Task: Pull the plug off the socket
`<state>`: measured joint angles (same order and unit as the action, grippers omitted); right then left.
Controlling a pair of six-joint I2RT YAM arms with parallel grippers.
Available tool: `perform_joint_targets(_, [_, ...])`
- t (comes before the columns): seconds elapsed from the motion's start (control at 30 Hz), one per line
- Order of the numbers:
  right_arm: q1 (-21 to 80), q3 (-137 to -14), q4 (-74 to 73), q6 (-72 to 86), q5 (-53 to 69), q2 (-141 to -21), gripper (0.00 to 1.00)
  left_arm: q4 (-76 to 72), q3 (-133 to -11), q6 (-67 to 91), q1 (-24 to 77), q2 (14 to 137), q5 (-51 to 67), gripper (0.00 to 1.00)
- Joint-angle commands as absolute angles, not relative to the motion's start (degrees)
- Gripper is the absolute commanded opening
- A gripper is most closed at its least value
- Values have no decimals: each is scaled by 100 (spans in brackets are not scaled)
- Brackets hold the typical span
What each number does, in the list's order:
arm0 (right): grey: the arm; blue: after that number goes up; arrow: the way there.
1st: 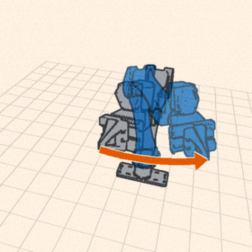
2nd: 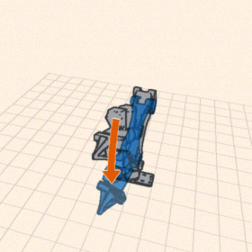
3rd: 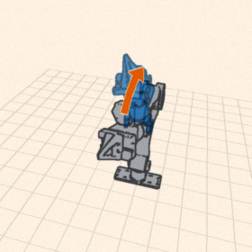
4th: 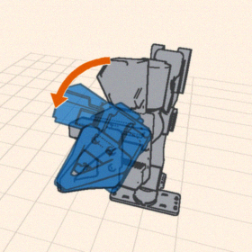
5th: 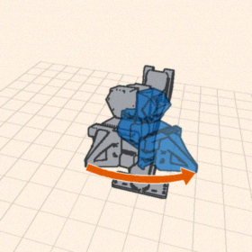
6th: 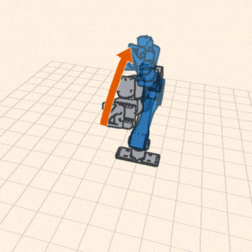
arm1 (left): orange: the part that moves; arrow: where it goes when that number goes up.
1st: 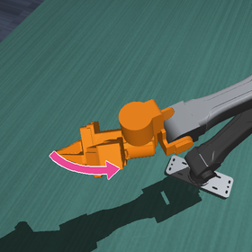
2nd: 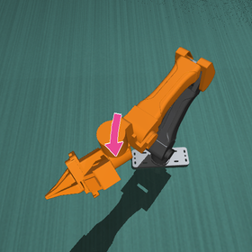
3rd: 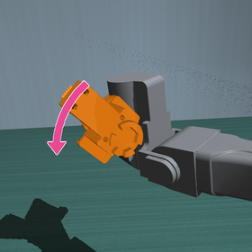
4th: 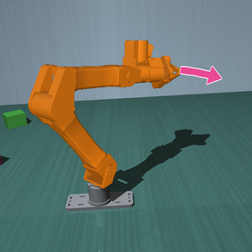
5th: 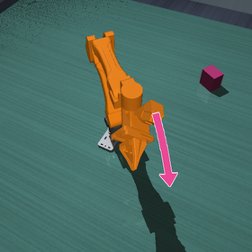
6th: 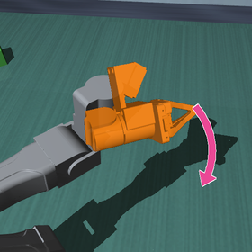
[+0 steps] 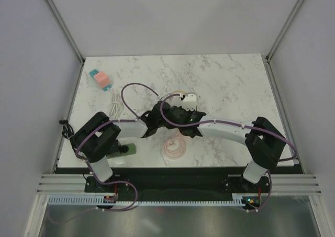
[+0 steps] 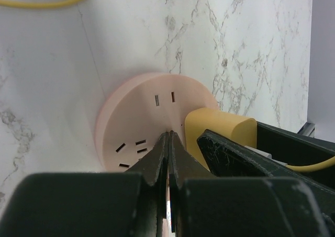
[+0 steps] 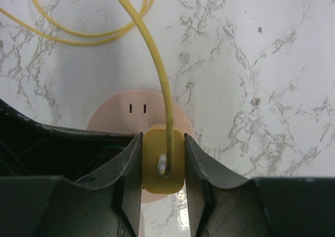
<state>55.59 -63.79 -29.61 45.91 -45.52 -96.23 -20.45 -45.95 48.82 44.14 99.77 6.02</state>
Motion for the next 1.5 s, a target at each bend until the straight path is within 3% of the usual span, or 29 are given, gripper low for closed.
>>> perform_joint_targets(0.0, [5695, -6715, -1653, 4536, -4597, -8825, 0, -1187, -4517, 4737, 4465, 10432, -26, 2])
perform_joint_targets(0.23, [5704, -6540, -1661, 4517, -4439, -8772, 0, -1239, -4553, 4641, 4465, 10433, 95, 2])
perform_joint_targets(0.37, [5678, -6083, -1670, 4439, -4403, -8553, 0, -2212, -4002, 4158, 4456, 9942, 772, 2])
perform_joint_targets(0.47, [5590, -5635, -1644, 4421, -4263, -8246, 0, -3188, -3361, 4017, 4456, 9407, 913, 29])
perform_joint_targets(0.5, [5494, -5503, -1539, 4395, -4184, -8157, 0, -3373, -3227, 3991, 4456, 9283, 923, 44])
perform_joint_targets(0.6, [5292, -5028, -1240, 4220, -3754, -7779, 0, -3998, -2831, 3938, 4456, 8957, 958, 63])
perform_joint_targets(0.7, [5134, -4668, -994, 4009, -3472, -7410, 0, -4359, -2611, 3964, 4447, 8851, 975, 73])
perform_joint_targets(0.87, [4843, -4202, -537, 3683, -2892, -6734, 0, -4605, -2645, 3938, 4447, 8982, 1387, 77])
perform_joint_targets(1.2, [4764, -3920, -150, 3559, -2242, -6759, 0, -5247, -2724, 3972, 4377, 9422, 2144, 80])
perform_joint_targets(1.47, [4772, -3859, 139, 3498, -1899, -6961, 0, -5879, -2487, 4499, 3930, 9659, 2443, 68])
